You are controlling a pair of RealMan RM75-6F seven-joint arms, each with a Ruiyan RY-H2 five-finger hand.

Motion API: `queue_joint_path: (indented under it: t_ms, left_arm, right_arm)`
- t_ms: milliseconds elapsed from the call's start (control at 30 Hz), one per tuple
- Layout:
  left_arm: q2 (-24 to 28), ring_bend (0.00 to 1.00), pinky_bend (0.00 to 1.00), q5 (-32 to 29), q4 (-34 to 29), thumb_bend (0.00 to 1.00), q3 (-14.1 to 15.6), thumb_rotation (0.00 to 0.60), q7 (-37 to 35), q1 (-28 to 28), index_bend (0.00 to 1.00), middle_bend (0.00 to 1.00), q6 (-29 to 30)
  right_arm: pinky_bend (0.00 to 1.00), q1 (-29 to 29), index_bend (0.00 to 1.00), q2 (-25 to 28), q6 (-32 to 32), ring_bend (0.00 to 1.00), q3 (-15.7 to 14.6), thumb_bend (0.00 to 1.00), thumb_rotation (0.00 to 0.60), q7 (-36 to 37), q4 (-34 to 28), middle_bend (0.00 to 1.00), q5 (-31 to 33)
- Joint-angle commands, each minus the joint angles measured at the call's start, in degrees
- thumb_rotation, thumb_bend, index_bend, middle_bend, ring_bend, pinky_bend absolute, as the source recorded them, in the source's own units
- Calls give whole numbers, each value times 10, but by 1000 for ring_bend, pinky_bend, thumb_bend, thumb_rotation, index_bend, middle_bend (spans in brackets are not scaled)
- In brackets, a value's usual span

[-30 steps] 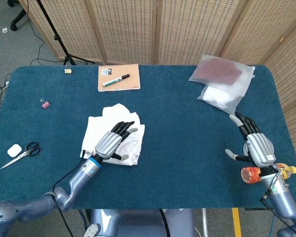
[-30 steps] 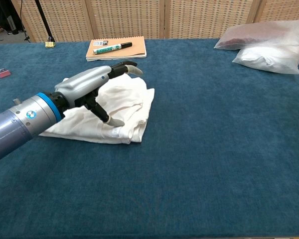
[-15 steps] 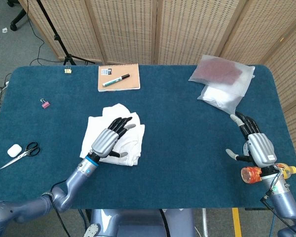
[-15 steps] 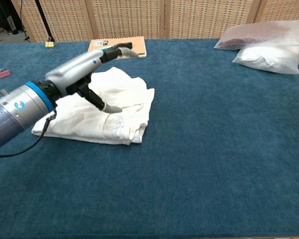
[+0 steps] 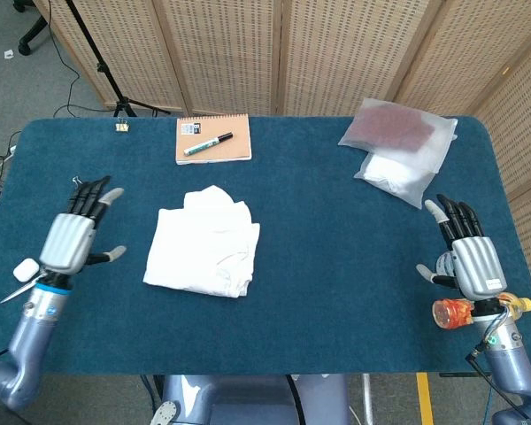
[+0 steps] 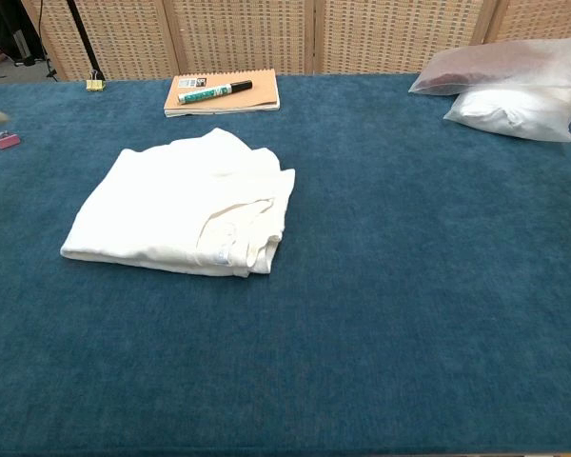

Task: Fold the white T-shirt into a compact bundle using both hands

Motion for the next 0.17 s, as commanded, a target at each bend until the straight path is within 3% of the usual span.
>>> queue_joint_path:
  t_ms: [33,167]
  left_arm:
    - [59,0,0,-57,-46,0,16,600,33,71,0,0,42]
    - [79,0,0,-78,-51,0,23,600,10,119,0,0,68]
  right_arm:
    - [0,-14,0,-11,19,0,10,0,600,-103,-29,0,37]
    - [0,-19,0,-11,18,0,15,0,600,-157,-58,0,64]
